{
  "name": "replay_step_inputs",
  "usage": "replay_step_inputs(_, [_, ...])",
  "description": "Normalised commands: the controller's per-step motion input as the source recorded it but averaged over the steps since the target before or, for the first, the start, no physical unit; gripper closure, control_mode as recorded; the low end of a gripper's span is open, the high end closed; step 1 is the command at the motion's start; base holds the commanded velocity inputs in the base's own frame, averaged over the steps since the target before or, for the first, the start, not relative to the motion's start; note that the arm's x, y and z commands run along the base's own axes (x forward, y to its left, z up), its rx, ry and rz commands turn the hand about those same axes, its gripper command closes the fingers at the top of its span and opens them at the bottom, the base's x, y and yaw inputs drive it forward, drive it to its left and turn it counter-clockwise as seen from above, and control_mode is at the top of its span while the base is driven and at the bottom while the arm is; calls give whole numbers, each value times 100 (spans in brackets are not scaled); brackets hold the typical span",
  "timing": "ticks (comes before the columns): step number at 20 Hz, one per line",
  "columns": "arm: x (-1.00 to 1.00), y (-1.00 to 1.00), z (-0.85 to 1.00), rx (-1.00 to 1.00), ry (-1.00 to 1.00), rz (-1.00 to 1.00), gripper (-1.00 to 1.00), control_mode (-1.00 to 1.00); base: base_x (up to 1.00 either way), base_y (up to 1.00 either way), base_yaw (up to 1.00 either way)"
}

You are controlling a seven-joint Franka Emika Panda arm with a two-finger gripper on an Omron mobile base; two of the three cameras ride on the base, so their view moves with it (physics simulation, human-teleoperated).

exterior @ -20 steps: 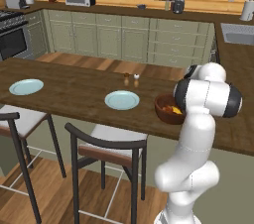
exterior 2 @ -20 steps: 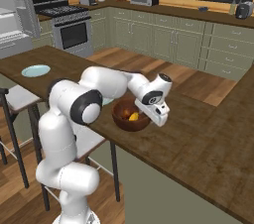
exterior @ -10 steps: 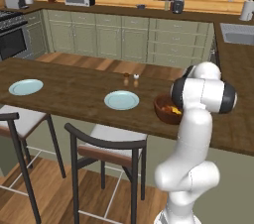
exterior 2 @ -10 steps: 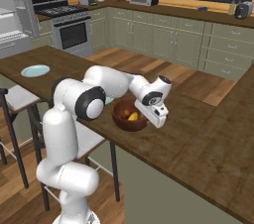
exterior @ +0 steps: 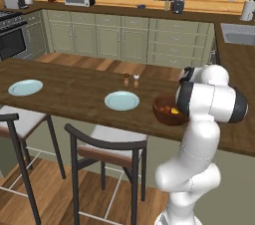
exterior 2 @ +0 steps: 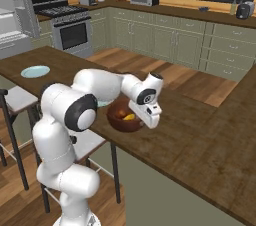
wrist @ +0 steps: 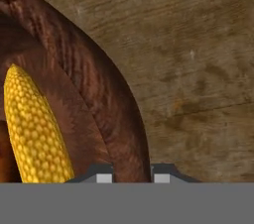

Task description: Pick the chicken drumstick and corn from their plates and place them in the bowl. Then put the bowl in the fridge.

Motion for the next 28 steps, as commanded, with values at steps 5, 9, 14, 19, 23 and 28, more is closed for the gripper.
replay_step_inputs(5, [-90, 12, 68, 1, -4, -27, 100, -100, 0, 0, 0])
replay_step_inputs(9, [-71, 24, 67, 0, -12, -44, 100, -100, 0, 0, 0])
replay_step_inputs(14, [-65, 44, 61, 1, -7, -63, 100, -100, 0, 0, 0])
replay_step_inputs(19, [-93, 33, 91, 3, -7, -33, 100, -100, 0, 0, 0])
replay_step_inputs(23, [-94, 20, 97, 0, -9, -12, 100, -100, 0, 0, 0])
replay_step_inputs(28, [-71, 26, 77, 8, 16, -4, 100, -100, 0, 0, 0])
